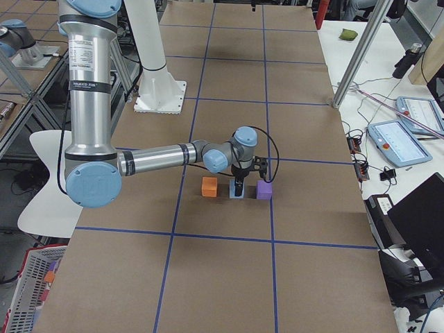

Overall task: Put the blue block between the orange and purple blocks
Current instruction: 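Lower the blue cube, open the right gripper and lift away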

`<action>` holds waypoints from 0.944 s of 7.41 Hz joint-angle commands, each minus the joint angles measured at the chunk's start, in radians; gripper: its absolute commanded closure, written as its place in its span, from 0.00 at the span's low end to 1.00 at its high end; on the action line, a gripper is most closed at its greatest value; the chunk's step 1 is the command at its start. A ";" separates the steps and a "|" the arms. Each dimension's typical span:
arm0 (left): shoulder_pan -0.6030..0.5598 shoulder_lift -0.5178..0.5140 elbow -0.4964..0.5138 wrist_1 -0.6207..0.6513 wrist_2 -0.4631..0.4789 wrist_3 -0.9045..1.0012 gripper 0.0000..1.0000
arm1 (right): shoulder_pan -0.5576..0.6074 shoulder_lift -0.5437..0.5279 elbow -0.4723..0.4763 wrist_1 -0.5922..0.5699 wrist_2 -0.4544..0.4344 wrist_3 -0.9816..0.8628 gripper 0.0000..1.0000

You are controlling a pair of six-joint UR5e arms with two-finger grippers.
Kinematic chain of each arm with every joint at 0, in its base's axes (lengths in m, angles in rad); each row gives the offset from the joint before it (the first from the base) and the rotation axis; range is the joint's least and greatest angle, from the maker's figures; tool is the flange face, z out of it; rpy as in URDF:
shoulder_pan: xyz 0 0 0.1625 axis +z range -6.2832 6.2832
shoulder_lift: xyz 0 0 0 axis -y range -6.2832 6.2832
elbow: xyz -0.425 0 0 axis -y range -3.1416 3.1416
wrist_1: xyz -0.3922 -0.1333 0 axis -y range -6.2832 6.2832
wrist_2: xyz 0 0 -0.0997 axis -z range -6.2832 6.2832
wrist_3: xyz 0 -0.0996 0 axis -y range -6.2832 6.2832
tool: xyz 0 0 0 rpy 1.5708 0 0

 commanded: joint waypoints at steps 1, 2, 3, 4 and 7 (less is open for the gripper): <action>0.000 -0.005 0.002 0.000 0.001 0.001 0.00 | 0.022 -0.011 0.052 -0.011 0.008 -0.001 0.00; 0.000 -0.007 0.002 0.002 0.001 0.001 0.00 | 0.074 -0.034 0.115 -0.029 0.011 -0.003 0.00; 0.000 -0.007 0.000 0.002 -0.001 0.001 0.00 | 0.140 -0.037 0.172 -0.105 0.037 -0.021 0.00; 0.000 -0.007 0.000 0.002 -0.001 0.002 0.00 | 0.221 -0.037 0.198 -0.177 0.054 -0.156 0.00; -0.009 0.005 -0.002 0.015 -0.013 0.011 0.00 | 0.512 -0.022 0.119 -0.386 0.147 -0.715 0.00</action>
